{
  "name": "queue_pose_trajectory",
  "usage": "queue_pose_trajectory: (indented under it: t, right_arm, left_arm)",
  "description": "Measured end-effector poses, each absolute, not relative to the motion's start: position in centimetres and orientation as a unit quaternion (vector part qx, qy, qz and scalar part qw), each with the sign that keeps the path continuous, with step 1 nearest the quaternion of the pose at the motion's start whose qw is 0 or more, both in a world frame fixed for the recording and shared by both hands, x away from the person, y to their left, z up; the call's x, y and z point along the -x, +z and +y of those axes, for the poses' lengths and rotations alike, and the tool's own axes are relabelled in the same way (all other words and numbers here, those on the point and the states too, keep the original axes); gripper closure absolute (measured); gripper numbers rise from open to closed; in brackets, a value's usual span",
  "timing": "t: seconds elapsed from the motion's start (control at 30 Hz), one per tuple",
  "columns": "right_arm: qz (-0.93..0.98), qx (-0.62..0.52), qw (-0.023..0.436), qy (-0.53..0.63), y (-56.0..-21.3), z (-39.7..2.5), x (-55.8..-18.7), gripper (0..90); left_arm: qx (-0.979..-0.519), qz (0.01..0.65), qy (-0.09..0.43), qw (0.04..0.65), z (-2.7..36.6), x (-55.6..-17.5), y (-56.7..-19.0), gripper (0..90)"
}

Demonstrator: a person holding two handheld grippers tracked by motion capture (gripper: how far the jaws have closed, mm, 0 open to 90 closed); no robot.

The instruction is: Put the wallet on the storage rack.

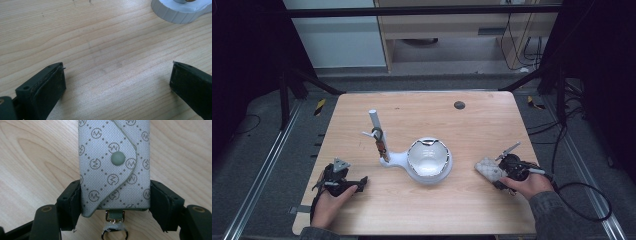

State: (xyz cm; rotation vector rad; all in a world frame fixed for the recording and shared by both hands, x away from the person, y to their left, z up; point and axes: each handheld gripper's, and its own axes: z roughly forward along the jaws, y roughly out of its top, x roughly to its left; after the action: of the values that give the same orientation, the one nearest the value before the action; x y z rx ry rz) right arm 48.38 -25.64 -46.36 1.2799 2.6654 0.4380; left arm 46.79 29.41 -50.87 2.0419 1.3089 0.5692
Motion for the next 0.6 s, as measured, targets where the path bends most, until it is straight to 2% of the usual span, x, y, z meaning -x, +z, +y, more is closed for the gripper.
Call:
queue_pose_trajectory:
  t: [0.6]
  right_arm:
    - [0.917, -0.355, 0.096, 0.153, -41.7, -24.6, -47.1, 32.2]
  left_arm:
    - [-0.777, 0.498, 0.217, 0.319, 29.4, -46.8, -50.9, 0.0]
